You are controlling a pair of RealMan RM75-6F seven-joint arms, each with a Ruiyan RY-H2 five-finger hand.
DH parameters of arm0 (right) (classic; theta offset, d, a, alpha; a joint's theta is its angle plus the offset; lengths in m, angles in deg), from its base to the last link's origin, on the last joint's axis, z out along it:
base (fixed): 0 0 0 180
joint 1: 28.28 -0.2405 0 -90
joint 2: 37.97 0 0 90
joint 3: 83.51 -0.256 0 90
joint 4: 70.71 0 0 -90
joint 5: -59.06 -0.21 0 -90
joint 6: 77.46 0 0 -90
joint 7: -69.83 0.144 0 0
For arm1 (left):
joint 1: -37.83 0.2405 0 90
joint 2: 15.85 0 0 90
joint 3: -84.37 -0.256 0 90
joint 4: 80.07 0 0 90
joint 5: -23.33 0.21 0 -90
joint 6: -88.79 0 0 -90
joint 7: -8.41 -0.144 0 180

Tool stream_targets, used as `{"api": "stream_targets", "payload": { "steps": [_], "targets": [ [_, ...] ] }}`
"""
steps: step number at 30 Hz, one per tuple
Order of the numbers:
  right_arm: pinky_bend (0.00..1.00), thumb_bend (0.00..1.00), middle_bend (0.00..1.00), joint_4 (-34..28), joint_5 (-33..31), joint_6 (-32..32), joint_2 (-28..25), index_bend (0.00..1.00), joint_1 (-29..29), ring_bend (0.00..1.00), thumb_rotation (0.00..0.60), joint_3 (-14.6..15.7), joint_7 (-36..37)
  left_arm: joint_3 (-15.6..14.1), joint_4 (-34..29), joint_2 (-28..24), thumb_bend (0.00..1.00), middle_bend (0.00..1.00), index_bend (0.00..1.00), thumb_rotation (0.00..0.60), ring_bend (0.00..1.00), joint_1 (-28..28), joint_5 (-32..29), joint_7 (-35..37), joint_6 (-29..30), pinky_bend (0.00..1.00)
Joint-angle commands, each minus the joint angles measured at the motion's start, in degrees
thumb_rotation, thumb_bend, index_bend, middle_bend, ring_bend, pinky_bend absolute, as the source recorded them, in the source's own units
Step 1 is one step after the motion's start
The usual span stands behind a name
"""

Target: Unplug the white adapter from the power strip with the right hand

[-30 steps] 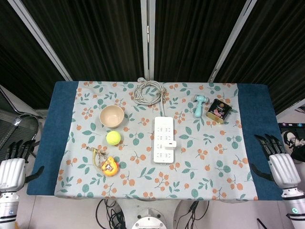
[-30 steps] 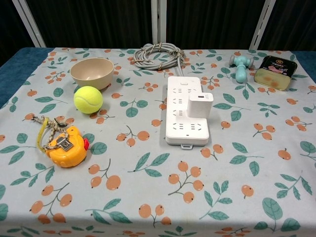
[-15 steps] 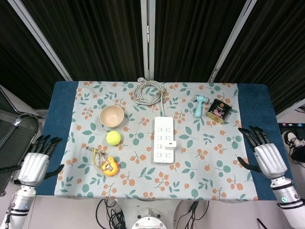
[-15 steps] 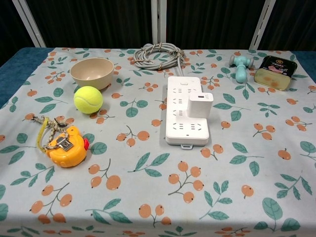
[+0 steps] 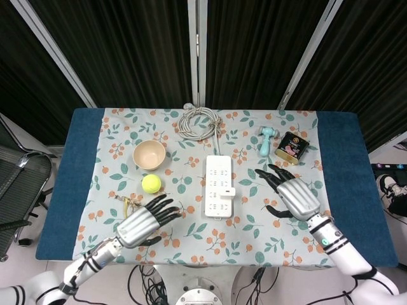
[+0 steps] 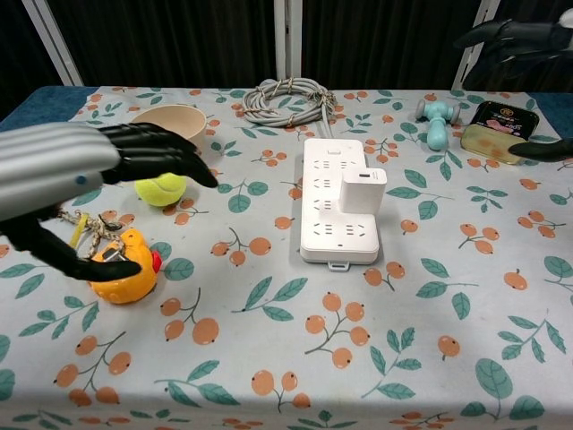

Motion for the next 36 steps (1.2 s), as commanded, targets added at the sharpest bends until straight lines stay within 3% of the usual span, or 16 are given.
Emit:
{"api": "stream_targets", "payload": {
  "steps": [1, 13, 36],
  "targets": [
    [0.18, 0.23, 0.21, -0.61, -7.49, 6.14, 3.18, 0.01, -5.24, 0.03, 0.600, -2.39, -6.58, 1.46, -0.04, 3.61, 0.27, 0.14, 0.17, 0.600, 0.04, -3.95, -1.82, -0.52, -4.58, 0.07],
    [0.22, 0.23, 0.27, 1.83, -23.87, 9.62, 9.55, 0.11, -14.28, 0.06, 0.600, -2.06, -27.19, 3.72, 5.92, 13.18, 0.34, 0.13, 0.13, 0.600, 0.04, -11.85, -9.51, -4.32, -15.21, 0.07],
    [0.23, 0.22, 0.27, 5.40, -41.64, 4.86, 20.13, 0.12, -25.75, 0.07, 0.600, 1.13, -44.51, 1.23, 14.94, 19.56, 0.34, 0.09, 0.09, 0.600, 0.04, -15.59, -13.67, -1.96, -14.07, 0.07]
  ]
}}
